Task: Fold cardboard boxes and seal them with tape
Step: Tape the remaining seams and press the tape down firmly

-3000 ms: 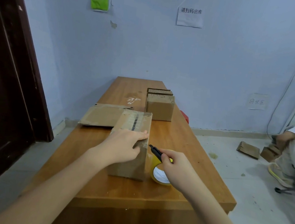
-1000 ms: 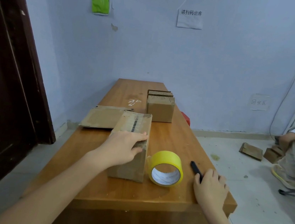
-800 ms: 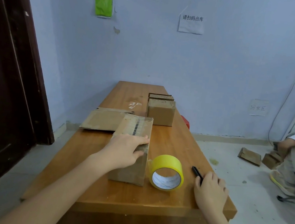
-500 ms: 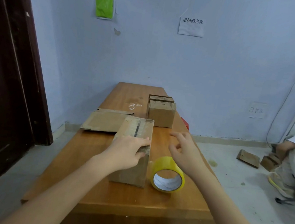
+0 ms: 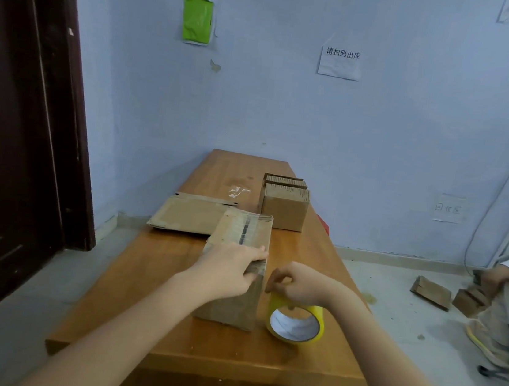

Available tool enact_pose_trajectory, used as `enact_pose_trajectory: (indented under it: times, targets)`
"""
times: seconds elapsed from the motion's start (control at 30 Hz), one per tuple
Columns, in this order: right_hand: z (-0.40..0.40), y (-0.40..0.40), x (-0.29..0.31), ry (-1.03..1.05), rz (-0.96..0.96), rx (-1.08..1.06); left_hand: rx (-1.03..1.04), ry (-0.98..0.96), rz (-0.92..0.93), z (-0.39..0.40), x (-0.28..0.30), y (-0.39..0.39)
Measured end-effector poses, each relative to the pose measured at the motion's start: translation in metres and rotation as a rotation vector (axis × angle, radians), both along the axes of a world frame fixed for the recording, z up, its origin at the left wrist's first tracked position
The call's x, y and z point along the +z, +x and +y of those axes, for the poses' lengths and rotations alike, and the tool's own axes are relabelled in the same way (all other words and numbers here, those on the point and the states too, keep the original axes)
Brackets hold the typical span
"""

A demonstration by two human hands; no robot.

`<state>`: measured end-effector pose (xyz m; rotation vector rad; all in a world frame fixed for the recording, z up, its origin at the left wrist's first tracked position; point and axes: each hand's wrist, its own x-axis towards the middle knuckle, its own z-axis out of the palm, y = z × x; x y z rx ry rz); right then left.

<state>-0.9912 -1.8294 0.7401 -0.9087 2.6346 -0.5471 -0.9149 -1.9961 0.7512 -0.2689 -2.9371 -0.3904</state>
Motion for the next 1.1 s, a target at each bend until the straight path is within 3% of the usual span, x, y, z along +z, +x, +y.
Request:
enact_pose_trajectory:
  times: [0.37,0.73,0.87,1.03,1.1]
  targets:
    - [0.02,0.03,-0.011,-0.045,0.351,-0.245,0.002,-0.006,0.009,0.001,0.001,0.001]
    - [0.019,0.047,-0.02,0.179,0.649,-0.48,-0.003,-0.011,0.022,0.003,0.003,0.005]
    - [0.005,0.048,-0.037,0.216,0.694,-0.493,-0.01,-0.028,0.006,0.001,0.009,0.001]
    - [0.005,0.036,-0.08,0.141,0.883,-0.287,-0.054,-0.072,0.017,-0.002,0.009,0.0]
    - [0.006,0.028,-0.096,0.187,0.96,-0.31,-0.063,-0.114,0.028,-0.001,0.007,0.0]
